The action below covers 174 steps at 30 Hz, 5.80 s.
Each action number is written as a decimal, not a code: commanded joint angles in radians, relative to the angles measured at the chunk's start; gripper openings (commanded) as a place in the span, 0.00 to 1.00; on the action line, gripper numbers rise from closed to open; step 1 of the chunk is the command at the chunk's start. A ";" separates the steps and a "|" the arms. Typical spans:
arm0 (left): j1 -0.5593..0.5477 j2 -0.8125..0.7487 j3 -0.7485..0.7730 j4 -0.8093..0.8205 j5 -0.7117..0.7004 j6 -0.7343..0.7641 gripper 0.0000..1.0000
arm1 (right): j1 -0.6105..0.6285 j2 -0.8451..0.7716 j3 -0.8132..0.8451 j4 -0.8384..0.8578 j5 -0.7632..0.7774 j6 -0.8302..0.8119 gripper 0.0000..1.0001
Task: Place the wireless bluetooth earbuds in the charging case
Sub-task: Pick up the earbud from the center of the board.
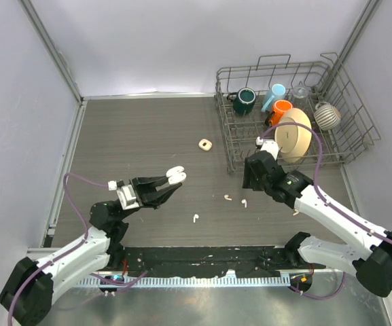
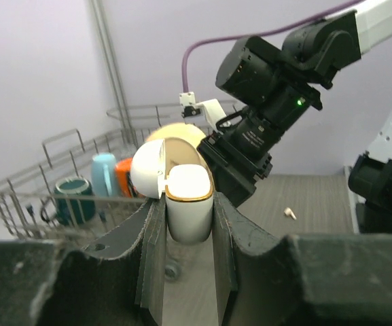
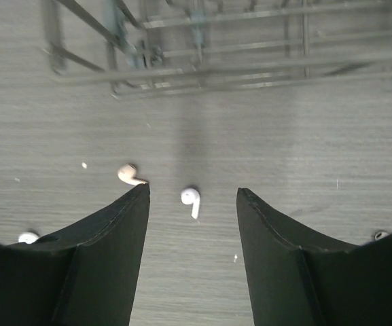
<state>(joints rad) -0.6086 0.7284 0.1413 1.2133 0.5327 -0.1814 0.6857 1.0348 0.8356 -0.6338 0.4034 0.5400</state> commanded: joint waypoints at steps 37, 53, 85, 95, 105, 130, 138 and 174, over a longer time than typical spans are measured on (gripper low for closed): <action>-0.005 -0.280 -0.098 -0.076 0.039 0.080 0.00 | -0.026 0.246 -0.171 0.191 -0.164 0.051 0.47; -0.005 -0.334 -0.106 -0.132 0.027 0.094 0.00 | -0.025 0.145 -0.197 0.183 -0.176 0.061 0.54; -0.005 -0.333 -0.106 -0.138 0.036 0.092 0.00 | 0.025 0.041 -0.319 0.276 -0.134 0.080 0.51; -0.005 -0.317 -0.105 -0.138 0.036 0.099 0.00 | 0.025 0.076 -0.322 0.333 -0.072 0.074 0.49; -0.005 -0.311 -0.105 -0.139 0.036 0.105 0.00 | 0.028 0.139 -0.334 0.367 -0.074 0.078 0.47; -0.005 -0.333 -0.114 -0.161 0.038 0.105 0.00 | 0.037 0.182 -0.337 0.370 -0.086 0.129 0.27; -0.005 -0.337 -0.115 -0.164 0.039 0.105 0.00 | 0.161 0.199 -0.322 0.300 -0.026 0.264 0.22; -0.005 -0.389 -0.114 -0.230 0.050 0.114 0.00 | 0.273 0.278 -0.227 0.281 -0.002 0.063 0.42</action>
<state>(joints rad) -0.6094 0.3439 0.0444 0.9657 0.5781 -0.0875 0.9539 1.3029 0.5854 -0.3862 0.3901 0.6220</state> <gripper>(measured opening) 0.313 0.427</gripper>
